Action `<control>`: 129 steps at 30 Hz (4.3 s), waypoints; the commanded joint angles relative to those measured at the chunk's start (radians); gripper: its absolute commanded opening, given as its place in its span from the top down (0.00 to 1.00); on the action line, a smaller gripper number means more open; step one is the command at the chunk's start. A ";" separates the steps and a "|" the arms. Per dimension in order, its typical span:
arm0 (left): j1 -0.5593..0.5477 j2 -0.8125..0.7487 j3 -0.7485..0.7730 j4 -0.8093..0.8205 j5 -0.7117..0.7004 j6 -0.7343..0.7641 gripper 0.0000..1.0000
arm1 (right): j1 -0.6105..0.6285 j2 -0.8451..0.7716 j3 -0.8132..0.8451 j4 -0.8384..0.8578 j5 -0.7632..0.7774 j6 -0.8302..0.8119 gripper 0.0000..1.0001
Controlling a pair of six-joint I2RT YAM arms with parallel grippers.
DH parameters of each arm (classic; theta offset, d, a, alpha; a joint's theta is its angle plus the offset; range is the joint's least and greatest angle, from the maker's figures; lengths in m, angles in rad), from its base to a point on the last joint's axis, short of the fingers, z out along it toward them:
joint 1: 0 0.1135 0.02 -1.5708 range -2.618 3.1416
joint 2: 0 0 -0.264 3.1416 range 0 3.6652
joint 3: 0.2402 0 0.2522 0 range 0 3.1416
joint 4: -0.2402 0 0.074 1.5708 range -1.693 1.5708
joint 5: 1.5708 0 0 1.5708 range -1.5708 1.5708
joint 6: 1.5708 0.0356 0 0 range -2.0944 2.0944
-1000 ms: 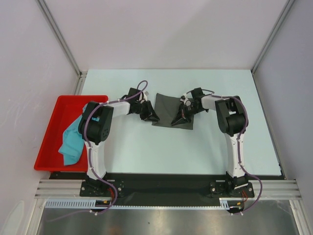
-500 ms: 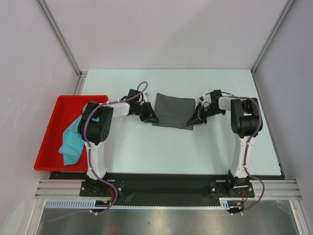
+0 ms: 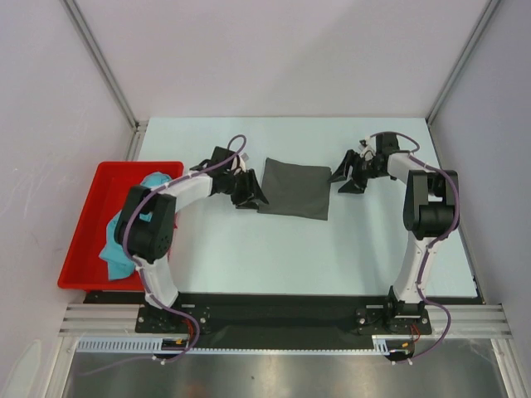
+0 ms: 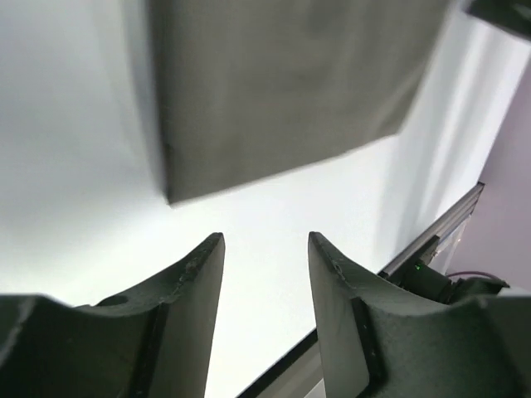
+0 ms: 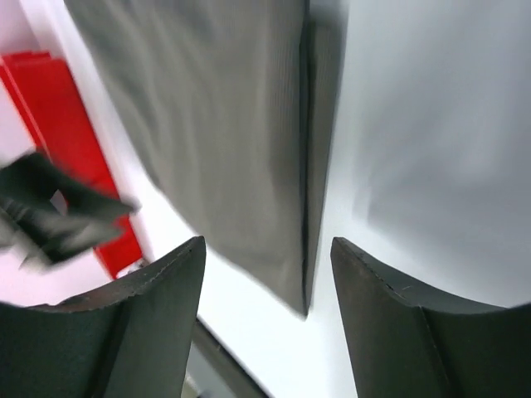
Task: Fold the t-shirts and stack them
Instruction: Fold the tshirt, then neatly place the folded tshirt to the corner
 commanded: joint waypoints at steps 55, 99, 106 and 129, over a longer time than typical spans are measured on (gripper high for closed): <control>-0.058 -0.722 -0.324 -0.172 -0.009 0.000 0.46 | -0.009 -0.235 -0.243 -0.011 0.682 0.357 1.00; -0.114 -0.888 -0.424 -0.204 0.109 0.067 0.43 | -0.839 -0.797 -0.490 -0.505 1.114 0.313 1.00; -0.097 -0.868 -0.435 -0.192 0.134 0.072 0.43 | -0.890 -0.793 -0.454 -0.566 1.229 0.391 1.00; -0.011 -0.778 -0.452 -0.153 0.230 0.124 0.43 | -0.974 -0.796 -0.545 -0.483 1.229 0.402 0.82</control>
